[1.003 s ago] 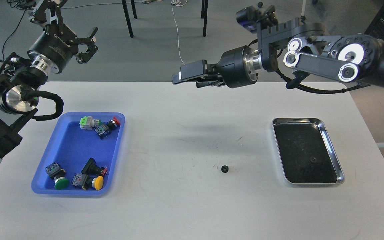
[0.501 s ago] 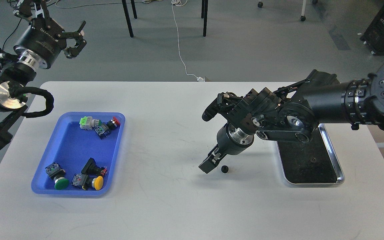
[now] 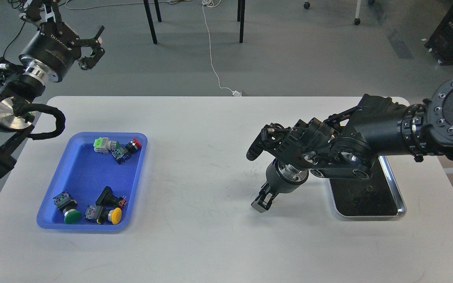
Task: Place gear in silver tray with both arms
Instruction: 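Close the right gripper on the black gear on the table, then carry the gear into the silver tray and open the right gripper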
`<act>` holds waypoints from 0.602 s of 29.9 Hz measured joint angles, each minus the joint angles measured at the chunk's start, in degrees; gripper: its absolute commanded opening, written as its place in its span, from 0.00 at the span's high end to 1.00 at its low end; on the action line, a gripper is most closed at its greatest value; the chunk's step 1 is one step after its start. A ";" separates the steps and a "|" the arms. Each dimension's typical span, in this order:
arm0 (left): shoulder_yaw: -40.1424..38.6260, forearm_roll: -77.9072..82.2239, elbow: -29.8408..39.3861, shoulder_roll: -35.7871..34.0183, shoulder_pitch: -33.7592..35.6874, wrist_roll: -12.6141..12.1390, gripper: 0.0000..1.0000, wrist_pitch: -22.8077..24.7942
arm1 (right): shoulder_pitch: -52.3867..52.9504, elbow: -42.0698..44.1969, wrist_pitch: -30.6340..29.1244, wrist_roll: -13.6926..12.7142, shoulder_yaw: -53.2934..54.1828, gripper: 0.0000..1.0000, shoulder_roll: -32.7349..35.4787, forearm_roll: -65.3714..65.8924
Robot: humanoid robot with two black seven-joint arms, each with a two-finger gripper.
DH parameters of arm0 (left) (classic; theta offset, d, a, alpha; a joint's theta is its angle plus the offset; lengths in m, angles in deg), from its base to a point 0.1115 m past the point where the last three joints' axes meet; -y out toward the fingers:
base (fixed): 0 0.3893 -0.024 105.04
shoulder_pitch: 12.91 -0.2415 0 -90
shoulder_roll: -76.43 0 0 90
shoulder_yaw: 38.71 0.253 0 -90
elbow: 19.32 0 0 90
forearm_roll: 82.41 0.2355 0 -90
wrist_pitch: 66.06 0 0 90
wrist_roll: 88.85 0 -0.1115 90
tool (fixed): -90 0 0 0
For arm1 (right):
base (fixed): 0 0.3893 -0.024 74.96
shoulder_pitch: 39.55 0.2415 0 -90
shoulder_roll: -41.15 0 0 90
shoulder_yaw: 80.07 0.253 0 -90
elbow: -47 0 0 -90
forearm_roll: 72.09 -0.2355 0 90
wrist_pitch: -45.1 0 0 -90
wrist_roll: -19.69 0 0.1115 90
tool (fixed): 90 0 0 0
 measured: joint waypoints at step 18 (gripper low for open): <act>0.28 0.19 -0.08 -0.43 0.19 0.12 0.03 -0.05 | -1.57 0.13 -0.02 -0.14 -1.18 0.78 -0.07 0.53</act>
